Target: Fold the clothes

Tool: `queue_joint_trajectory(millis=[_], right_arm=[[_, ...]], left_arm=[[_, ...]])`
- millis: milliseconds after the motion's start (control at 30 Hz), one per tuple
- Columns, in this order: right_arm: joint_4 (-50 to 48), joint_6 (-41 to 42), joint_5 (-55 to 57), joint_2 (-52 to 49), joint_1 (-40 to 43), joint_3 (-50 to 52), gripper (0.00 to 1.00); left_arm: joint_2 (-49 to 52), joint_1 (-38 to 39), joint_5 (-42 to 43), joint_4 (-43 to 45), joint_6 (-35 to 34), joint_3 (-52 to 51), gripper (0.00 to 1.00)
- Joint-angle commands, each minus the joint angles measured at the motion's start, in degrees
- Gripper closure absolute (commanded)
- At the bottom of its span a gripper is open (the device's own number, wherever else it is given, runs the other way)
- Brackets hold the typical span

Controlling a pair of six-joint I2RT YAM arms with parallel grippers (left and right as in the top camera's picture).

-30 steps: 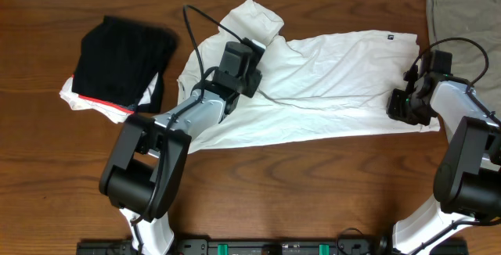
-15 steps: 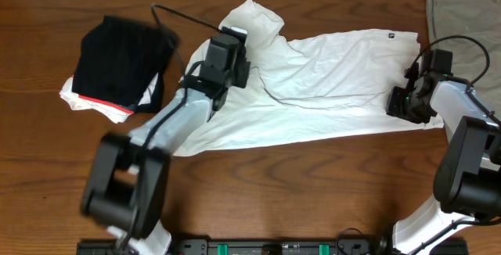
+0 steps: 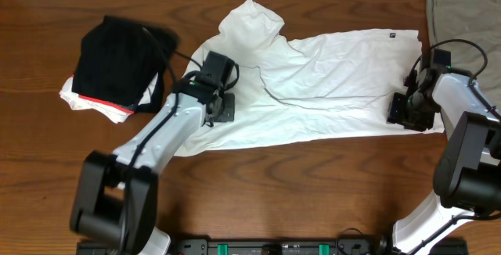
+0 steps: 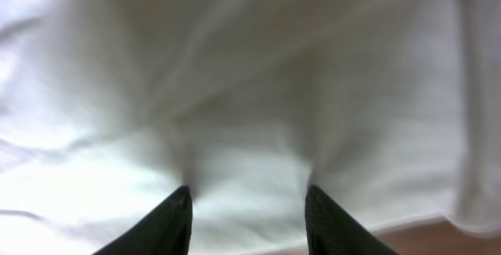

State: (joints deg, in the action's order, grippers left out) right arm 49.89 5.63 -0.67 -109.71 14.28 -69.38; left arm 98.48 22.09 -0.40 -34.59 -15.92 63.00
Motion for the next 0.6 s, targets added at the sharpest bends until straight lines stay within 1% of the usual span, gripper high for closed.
queue_joint_trajectory(millis=[0,200,267,367,567], right_arm=[[0.70,1.20,5.35,-0.33,-0.26,-2.19,0.54],[1.11,1.31,8.92,-0.33,-0.20,-2.10,0.54],[1.11,2.75,10.78,-0.33,-0.20,-2.08,0.54],[0.85,2.93,11.19,-0.35,0.17,-1.99,0.54],[0.17,2.93,11.15,-0.35,1.97,-1.44,0.56]], left_arm=[[3.30,0.04,-0.66,-1.03,-2.49,-0.92,0.76],[7.85,-0.02,-0.79,-1.86,-2.47,-0.92,0.76],[8.63,-0.42,-1.79,-2.56,-3.39,-0.92,0.76],[8.92,-1.38,-4.94,-4.26,-5.44,-0.92,0.76],[8.92,-4.74,-5.46,-7.21,-5.40,-0.92,0.76]])
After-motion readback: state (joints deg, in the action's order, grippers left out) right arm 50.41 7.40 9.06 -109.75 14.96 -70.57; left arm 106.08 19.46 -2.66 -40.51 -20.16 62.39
